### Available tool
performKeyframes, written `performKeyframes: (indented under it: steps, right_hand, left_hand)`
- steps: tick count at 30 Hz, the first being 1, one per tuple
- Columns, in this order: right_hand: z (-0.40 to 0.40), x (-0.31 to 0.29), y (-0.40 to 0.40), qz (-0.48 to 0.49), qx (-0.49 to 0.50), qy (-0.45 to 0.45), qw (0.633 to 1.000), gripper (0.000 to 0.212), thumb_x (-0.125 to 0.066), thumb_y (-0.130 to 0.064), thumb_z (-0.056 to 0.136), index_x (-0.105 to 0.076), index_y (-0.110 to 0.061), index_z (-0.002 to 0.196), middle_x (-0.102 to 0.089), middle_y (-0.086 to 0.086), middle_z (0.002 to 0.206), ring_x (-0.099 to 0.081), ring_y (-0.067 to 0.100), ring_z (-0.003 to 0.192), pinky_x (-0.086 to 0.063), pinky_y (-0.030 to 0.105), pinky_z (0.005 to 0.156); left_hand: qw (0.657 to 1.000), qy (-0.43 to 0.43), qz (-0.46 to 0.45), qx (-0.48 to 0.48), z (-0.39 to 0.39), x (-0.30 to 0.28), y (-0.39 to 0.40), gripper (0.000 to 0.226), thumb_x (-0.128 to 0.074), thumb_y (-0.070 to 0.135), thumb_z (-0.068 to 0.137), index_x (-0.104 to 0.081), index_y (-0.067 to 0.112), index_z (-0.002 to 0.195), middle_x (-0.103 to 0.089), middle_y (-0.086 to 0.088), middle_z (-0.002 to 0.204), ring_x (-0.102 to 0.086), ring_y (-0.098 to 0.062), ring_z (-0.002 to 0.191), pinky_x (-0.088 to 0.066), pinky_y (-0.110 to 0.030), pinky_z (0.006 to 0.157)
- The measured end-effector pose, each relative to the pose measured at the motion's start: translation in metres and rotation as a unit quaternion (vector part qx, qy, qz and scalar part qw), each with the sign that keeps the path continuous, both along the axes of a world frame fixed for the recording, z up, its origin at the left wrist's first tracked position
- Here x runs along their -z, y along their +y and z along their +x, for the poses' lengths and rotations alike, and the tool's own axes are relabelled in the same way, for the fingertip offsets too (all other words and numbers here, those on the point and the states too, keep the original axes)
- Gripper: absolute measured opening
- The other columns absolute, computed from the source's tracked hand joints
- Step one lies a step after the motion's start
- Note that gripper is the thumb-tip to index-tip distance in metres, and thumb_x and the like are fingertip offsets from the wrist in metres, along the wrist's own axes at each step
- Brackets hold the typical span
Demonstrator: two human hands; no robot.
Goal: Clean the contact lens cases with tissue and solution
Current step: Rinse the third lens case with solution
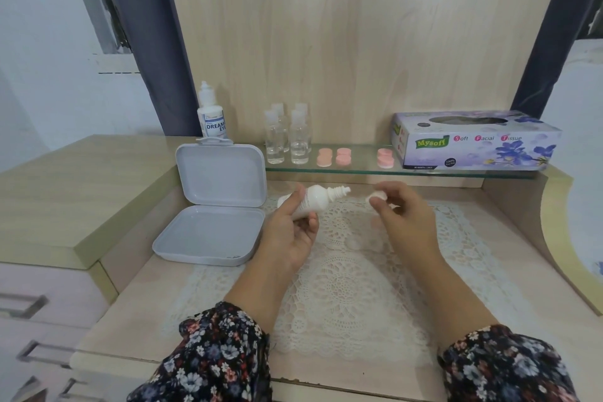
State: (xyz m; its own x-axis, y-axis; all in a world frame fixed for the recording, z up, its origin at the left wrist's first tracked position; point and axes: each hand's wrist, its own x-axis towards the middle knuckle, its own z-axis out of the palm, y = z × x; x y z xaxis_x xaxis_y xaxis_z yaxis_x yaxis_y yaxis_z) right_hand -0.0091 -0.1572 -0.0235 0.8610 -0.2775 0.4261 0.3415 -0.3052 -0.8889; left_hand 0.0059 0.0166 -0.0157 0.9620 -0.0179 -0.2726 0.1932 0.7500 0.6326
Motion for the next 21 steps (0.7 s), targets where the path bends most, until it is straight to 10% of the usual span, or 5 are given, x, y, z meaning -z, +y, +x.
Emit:
performKeyframes:
  steps: [3, 21]
  right_hand:
    - [-0.0040, -0.0084, 0.0030, 0.141, -0.065, -0.029, 0.987, 0.027, -0.068, 0.002, 0.084, -0.066, -0.023, 0.097, -0.069, -0.004, 0.092, -0.065, 0.005, 0.083, -0.054, 0.019, 0.078]
    - [-0.0047, -0.0042, 0.0062, 0.108, -0.127, -0.016, 0.986, 0.033, -0.061, 0.012, 0.085, -0.068, -0.007, 0.110, -0.071, -0.003, 0.104, -0.066, 0.000, 0.093, -0.050, 0.011, 0.075]
  left_hand:
    - [1.000, -0.001, 0.012, 0.007, -0.0001, -0.0007, -0.0024, 0.028, -0.074, 0.022, 0.081, -0.062, 0.005, 0.100, -0.062, -0.013, 0.087, -0.051, -0.011, 0.047, -0.046, -0.015, 0.042]
    - [0.998, -0.032, 0.040, 0.038, -0.0038, 0.0010, -0.0070, 0.058, -0.074, 0.020, 0.081, -0.051, 0.000, 0.130, -0.064, -0.015, 0.098, -0.056, -0.012, 0.051, -0.050, -0.016, 0.045]
